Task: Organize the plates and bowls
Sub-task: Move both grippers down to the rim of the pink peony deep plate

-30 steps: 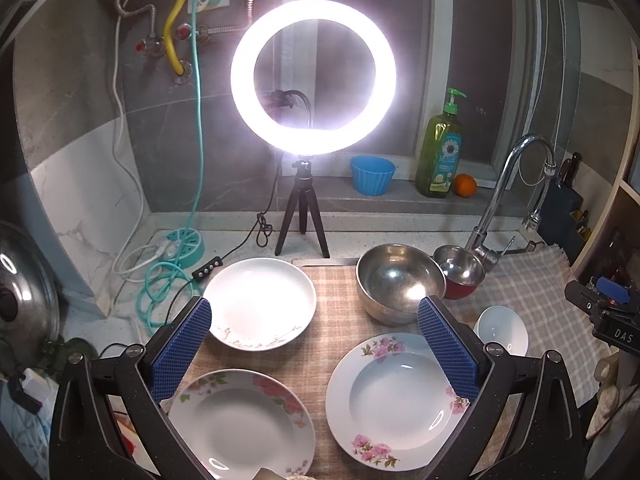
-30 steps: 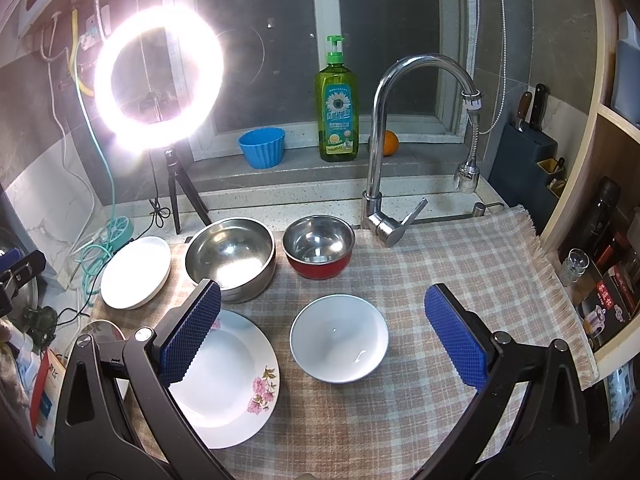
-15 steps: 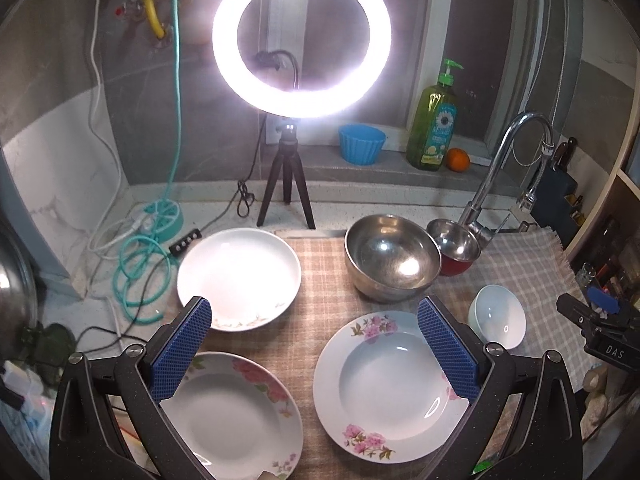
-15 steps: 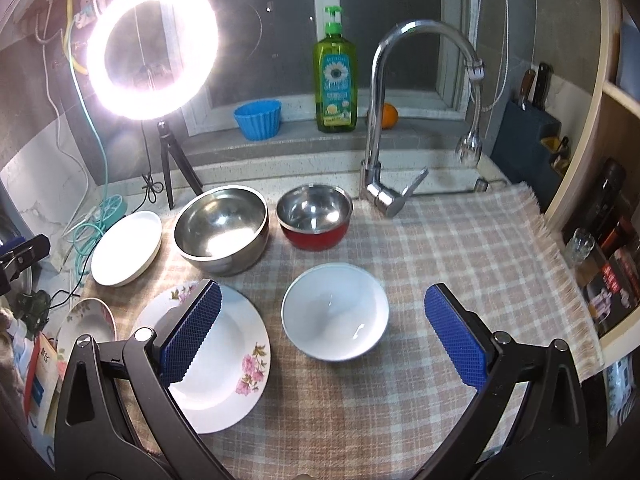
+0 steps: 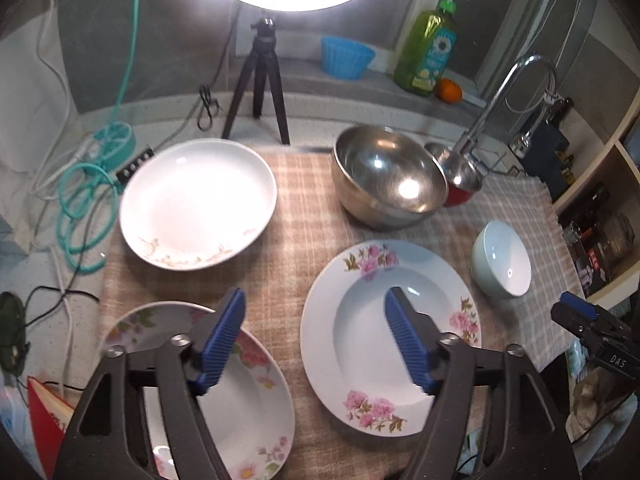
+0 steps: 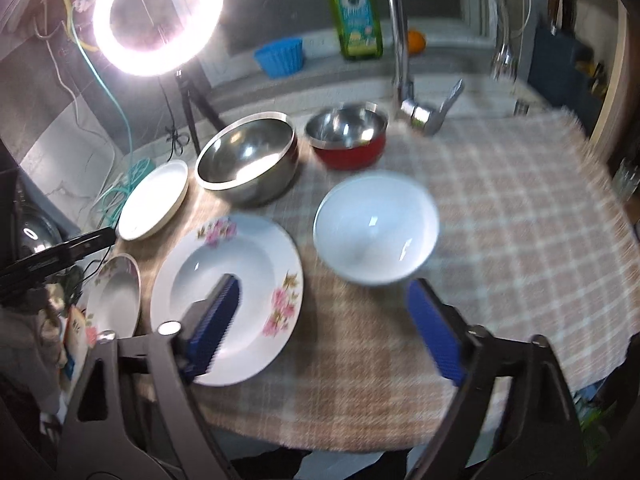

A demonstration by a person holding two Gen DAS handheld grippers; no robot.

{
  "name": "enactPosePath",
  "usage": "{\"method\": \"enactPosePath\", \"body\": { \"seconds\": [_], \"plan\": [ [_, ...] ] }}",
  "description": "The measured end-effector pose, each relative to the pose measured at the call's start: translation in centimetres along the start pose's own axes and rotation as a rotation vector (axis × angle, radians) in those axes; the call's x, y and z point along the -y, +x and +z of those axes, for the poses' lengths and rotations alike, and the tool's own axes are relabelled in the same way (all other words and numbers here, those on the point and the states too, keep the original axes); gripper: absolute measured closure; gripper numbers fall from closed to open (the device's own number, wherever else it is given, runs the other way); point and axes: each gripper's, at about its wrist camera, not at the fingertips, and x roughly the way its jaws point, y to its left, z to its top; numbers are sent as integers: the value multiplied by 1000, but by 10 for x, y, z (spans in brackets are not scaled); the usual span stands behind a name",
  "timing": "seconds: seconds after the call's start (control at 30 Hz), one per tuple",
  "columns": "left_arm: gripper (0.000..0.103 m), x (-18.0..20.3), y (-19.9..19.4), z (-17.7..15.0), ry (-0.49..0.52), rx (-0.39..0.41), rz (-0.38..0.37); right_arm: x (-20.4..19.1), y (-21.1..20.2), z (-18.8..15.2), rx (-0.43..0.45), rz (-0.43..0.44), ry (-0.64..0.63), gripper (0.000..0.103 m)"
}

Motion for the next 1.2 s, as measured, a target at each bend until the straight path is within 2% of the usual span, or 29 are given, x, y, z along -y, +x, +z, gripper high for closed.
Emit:
{"method": "enactPosePath", "body": {
  "seconds": [0.1, 0.2, 0.33, 0.57, 0.63, 0.77, 0.9, 1.2],
  "plan": [
    [47, -2, 14, -1, 3, -52, -35, 3, 15, -9, -59, 35, 35, 33],
    [55, -4, 24, 1, -1, -94, -66, 7, 28, -16, -116, 66, 69, 34],
    [56, -8, 38, 4, -9, -131, -75, 16, 45, -26, -169, 108, 142, 34],
    [56, -9, 61, 5, -11, -187, -101, 14, 63, -38, -206, 129, 182, 34],
    [57, -9, 66, 6, -8, -198, -105, 13, 66, -38, -209, 140, 184, 38],
    [59, -9, 70, 7, -1, -205, -109, 9, 72, -38, -220, 155, 190, 55],
    [66, -13, 75, 6, -9, -219, -120, 5, 77, -37, -237, 159, 182, 63],
    [69, -19, 81, 7, -26, -231, -114, 8, 89, -37, -265, 187, 213, 69]
  ]
}}
